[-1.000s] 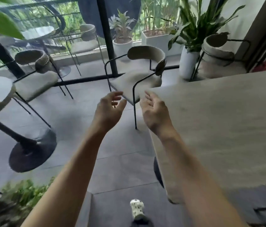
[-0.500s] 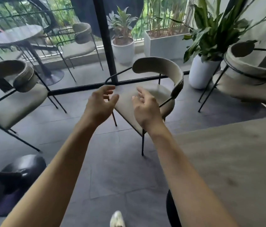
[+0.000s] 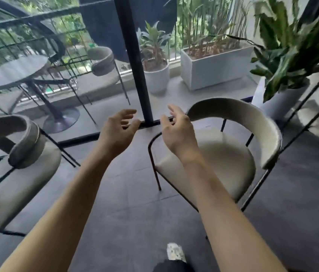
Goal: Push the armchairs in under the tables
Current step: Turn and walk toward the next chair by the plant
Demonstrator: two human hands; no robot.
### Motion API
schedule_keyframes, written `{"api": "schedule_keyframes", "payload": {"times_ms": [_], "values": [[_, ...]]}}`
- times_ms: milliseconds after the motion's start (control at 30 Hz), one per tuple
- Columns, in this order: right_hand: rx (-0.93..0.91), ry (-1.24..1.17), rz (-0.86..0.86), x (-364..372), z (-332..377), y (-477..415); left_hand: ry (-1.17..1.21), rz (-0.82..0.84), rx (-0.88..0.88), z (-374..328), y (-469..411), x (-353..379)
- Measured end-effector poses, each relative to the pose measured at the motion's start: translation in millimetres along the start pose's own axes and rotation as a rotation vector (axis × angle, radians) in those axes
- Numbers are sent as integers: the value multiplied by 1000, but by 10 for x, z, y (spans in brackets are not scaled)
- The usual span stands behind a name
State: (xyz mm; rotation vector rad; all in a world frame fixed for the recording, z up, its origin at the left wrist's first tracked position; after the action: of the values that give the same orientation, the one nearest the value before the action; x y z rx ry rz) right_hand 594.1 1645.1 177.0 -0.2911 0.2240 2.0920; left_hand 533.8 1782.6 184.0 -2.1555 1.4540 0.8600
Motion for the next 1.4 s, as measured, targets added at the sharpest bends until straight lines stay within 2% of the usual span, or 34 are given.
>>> {"api": "schedule_keyframes", "payload": {"times_ms": [233,333,500,800,1033,1200,1400], "values": [[79,5,-114,188,61,-1846,-52,85,110,282,-1923,-283],[112,-26,-172,147,166,-2616,-73,194,162,257,-2758,-425],[150,20,-298,-29,331,-3642,-45,247,288,117,-4028,-539],[278,26,-699,-690,172,-4996,-60,549,616,-368,-5977,25],[427,-2,-1103,-1390,37,-5095,-54,862,945,-1208,-6530,922],[505,-29,-1415,-2052,-265,-4951,-43,1089,1196,-1911,-6473,1723],[597,-58,-1690,-2884,-538,-4748,-117,1287,1484,-2682,-6300,2635]]}}
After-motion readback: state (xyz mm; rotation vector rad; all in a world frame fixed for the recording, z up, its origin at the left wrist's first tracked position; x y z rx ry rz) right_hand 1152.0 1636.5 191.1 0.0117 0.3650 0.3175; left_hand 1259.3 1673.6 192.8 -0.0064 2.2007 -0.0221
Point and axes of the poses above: each hand's wrist, its own y-axis away from the middle knuckle, its own x-axis out of the palm, z = x × y, the point moved 1 cm from there along -y, towards the middle knuckle, and after that the axes turned 11 degrees about z, right-handed, at the moved point
